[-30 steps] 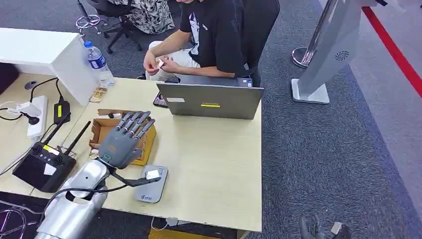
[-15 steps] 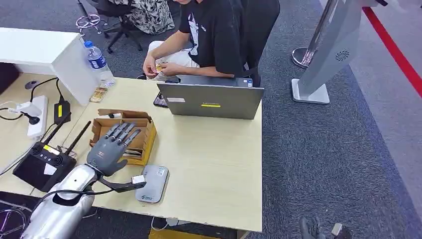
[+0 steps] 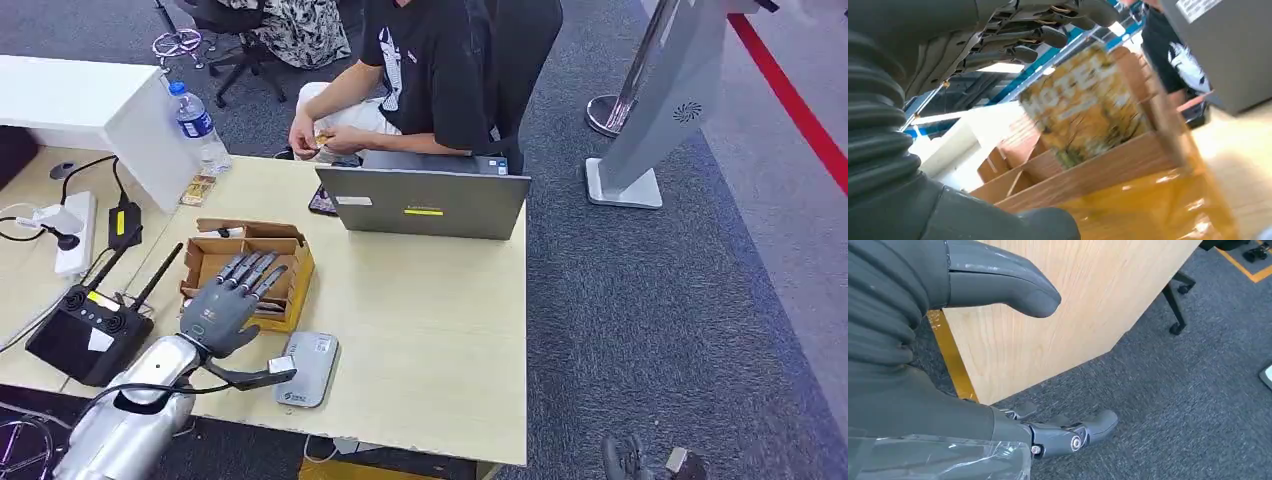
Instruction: Pass the card to the sensor for recognition and then transmit it.
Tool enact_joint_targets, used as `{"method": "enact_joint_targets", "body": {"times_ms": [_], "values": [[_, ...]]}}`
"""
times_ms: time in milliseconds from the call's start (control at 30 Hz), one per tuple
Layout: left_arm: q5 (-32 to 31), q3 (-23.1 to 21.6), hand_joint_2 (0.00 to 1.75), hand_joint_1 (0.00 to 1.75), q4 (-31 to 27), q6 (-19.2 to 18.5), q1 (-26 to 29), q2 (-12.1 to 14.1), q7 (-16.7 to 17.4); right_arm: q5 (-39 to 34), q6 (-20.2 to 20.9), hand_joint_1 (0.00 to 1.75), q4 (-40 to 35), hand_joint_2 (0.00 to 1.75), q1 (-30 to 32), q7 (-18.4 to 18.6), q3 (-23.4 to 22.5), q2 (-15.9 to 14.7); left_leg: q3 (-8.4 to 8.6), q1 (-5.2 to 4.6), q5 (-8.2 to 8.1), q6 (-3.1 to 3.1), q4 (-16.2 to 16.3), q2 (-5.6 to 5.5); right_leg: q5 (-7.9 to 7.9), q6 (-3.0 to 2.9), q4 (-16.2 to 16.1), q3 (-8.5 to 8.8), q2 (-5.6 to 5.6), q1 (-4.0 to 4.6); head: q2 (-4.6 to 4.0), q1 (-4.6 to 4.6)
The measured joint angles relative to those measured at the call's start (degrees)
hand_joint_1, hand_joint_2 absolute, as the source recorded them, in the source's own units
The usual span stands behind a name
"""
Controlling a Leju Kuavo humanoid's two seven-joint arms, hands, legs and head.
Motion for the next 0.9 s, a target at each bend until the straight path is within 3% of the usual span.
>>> {"method": "enact_joint_targets", "body": {"times_ms": [267,300,333,367,800,900], "values": [[-1.95,-0.22,1.75,0.00,-0.28,0.35,-0.68,-2.90,-0.02,0.00,-0.15,0.00,0.00,1.75,-0.29,0.46,-0.11,0.00,0.01,0.00,0.00,0.00,0.00,0.02,0.01,0.00,0.00,0.00,0.00,0.00,0.00,-0.02],[-1.99,-0.33,1.75,0.47,-0.28,0.33,-0.77,-3.12,0.00,0.00,-0.15,0.00,0.00,1.75,-0.34,0.50,-0.15,0.00,0.01,0.00,0.00,0.00,0.00,0.02,0.01,0.00,0.00,0.00,0.00,0.00,0.00,-0.02],[-2.14,-0.50,1.75,0.47,-0.31,0.31,-0.79,-3.39,0.09,0.00,-0.15,0.00,0.00,1.75,-0.39,0.52,-0.20,0.00,0.01,0.00,0.00,0.00,0.00,0.02,0.01,0.00,0.00,0.00,0.00,0.00,0.00,-0.02],[-2.32,-0.68,1.75,1.75,-0.31,0.26,-0.78,-3.50,0.18,0.00,-0.17,0.00,0.00,1.75,-0.41,0.52,-0.22,0.00,0.01,0.00,0.00,0.00,0.00,0.02,0.01,0.00,0.00,-0.01,0.00,0.00,0.00,-0.02],[-2.45,-0.98,1.75,1.75,-0.37,-0.15,-0.51,-2.95,0.63,-0.09,-0.52,0.00,0.00,1.75,-0.48,0.46,-0.85,-0.52,0.00,0.01,0.00,0.00,0.00,0.01,0.01,0.00,0.00,0.00,0.00,0.00,0.00,-0.02],[-1.29,-1.01,1.75,1.75,-1.99,-1.99,0.70,-1.66,1.25,-0.33,-0.59,0.00,0.00,1.75,-0.32,0.04,-1.33,-0.74,0.00,0.01,0.00,0.00,0.00,0.06,0.01,0.00,0.00,0.00,0.04,0.00,0.00,-0.02]]}}
